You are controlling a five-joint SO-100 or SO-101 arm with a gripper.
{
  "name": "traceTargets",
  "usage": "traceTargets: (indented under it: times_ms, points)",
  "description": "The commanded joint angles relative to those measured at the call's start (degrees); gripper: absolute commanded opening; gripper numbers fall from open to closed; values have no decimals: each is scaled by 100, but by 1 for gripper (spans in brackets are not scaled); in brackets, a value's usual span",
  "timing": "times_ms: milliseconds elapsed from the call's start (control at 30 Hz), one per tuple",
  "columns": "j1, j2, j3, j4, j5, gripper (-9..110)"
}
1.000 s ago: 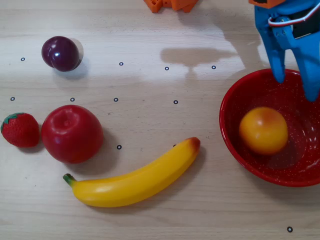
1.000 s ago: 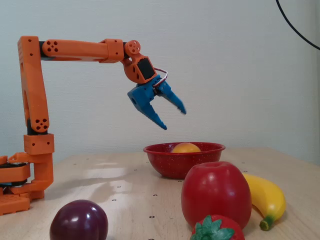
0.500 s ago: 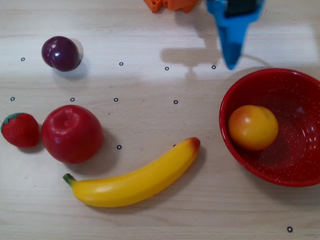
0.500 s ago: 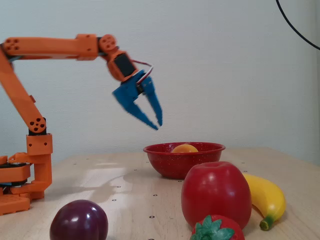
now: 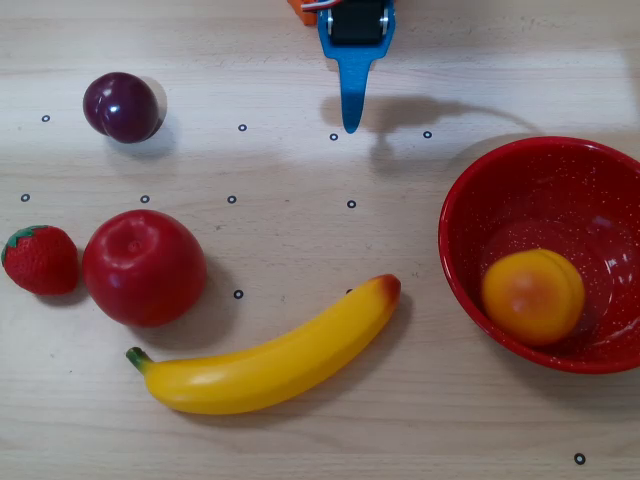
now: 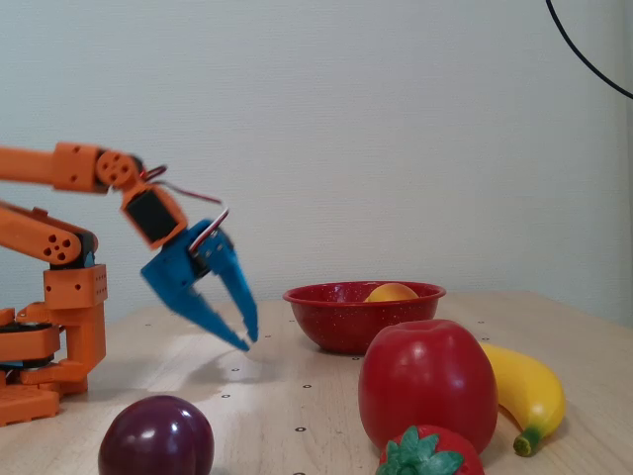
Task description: Put the peach in the red bowl.
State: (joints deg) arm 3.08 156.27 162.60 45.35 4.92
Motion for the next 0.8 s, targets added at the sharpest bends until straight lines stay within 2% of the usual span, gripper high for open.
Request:
traceTargets:
  times_ms: [0,333,600,767]
  points:
    - [-237,615,105,-325,211,0]
    - [-299,2162,1608,-1187,9,0]
    - [-246,2549,1608,-158,-439,0]
    - [-308,2558,1608,79,-598,0]
